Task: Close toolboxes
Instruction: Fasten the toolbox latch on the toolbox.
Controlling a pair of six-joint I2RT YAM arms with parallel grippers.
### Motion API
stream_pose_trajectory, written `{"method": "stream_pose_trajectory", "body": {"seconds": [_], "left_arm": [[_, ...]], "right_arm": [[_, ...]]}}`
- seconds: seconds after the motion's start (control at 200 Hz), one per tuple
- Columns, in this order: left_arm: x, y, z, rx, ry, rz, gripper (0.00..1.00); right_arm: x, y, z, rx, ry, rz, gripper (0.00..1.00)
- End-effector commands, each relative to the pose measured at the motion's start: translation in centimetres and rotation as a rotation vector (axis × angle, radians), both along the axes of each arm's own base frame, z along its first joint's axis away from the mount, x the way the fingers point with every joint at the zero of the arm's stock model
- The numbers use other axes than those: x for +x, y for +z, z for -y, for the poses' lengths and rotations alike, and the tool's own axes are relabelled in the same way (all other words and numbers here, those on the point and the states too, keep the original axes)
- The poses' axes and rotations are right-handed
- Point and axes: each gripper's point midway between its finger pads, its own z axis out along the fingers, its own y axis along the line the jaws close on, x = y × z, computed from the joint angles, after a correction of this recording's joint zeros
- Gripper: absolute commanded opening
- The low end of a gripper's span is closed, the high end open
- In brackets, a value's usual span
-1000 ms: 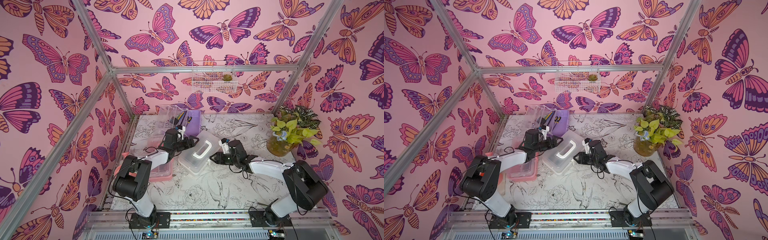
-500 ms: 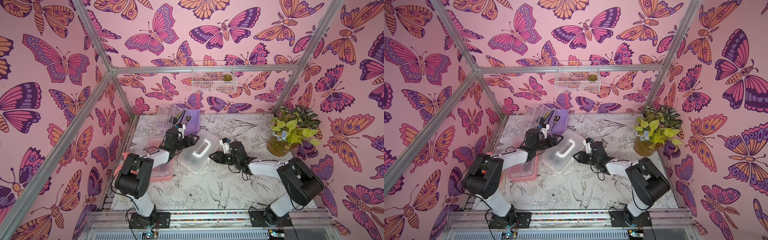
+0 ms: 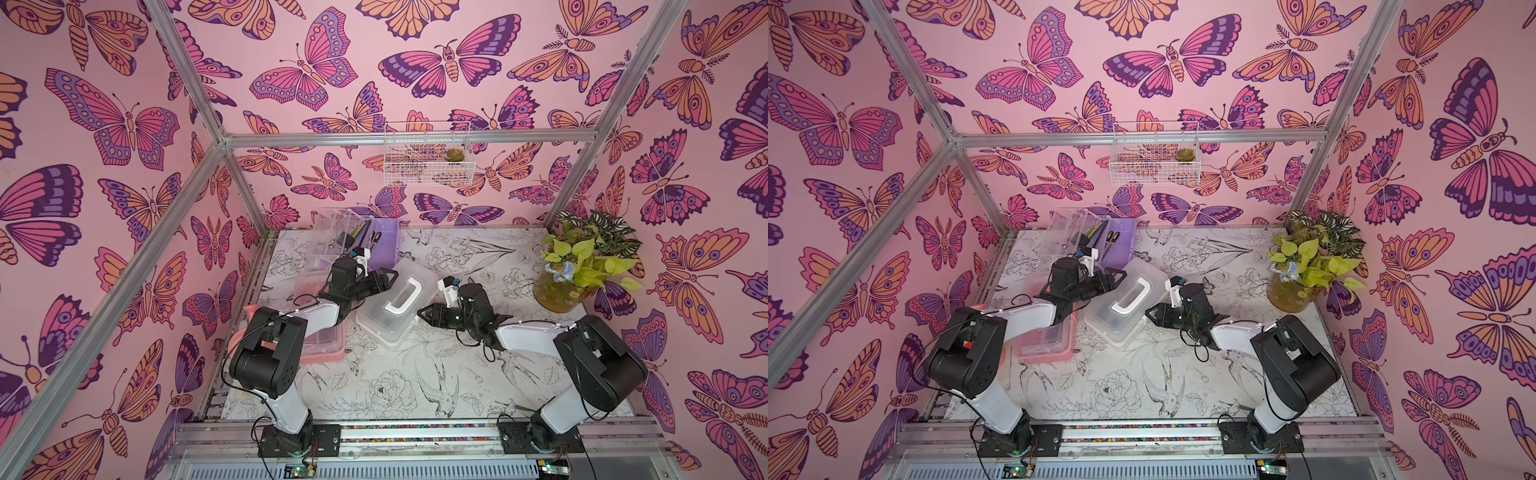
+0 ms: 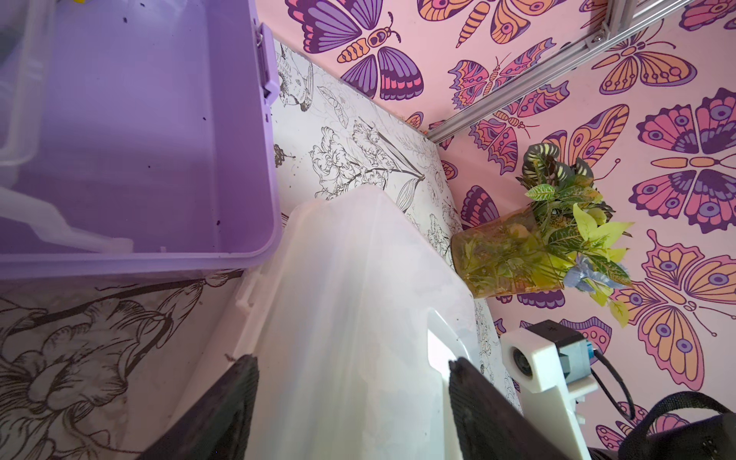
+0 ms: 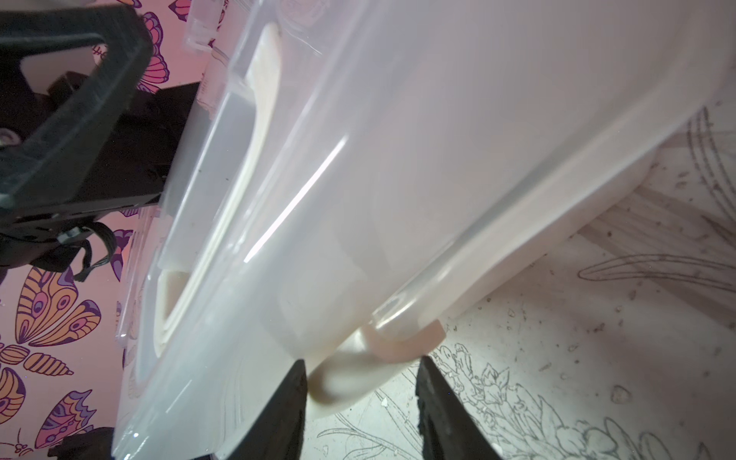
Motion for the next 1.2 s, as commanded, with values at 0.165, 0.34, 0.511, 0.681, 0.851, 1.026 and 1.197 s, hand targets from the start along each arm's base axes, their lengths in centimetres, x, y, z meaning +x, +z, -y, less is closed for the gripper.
{"method": "stream_pose_trajectory", "body": {"seconds": [0.165,0.34,0.511,0.681,0.851,1.026,1.197], "left_arm": [[-9.7,-6.4,4.6,0.003,-0.209,-0.421,0.80],[-8.9,-5.4,3.9,0.023,-0.172,-0.391,0.81],[-9.6,-4.8,3.4,0.027,-0.172,-0.388,0.81],[-10.7,-4.6,2.6,0.068,-0.172,-0.395,0.81],[-11.7,-4.8,1.5,0.122,-0.160,-0.399,0.83],[-11.3,-5.2,-0.3,0.178,-0.088,-0.385,0.85],[-9.2,-3.8,-1.3,0.190,-0.004,-0.313,1.00]], "right_arm": [[0.7,3.1,1.5,-0.096,-0.026,0.049,0.64],[-0.5,4.0,2.8,-0.149,-0.034,0.035,0.69],[-1.3,5.1,2.0,-0.024,-0.022,0.057,0.67],[-1.5,5.9,0.8,0.085,-0.012,0.045,0.68],[-2.9,6.3,-0.6,0.134,0.008,0.061,0.78],[-3.6,6.5,0.0,0.129,-0.026,0.069,0.79],[-4.3,7.1,-0.4,0.112,-0.031,0.075,0.81]]}}
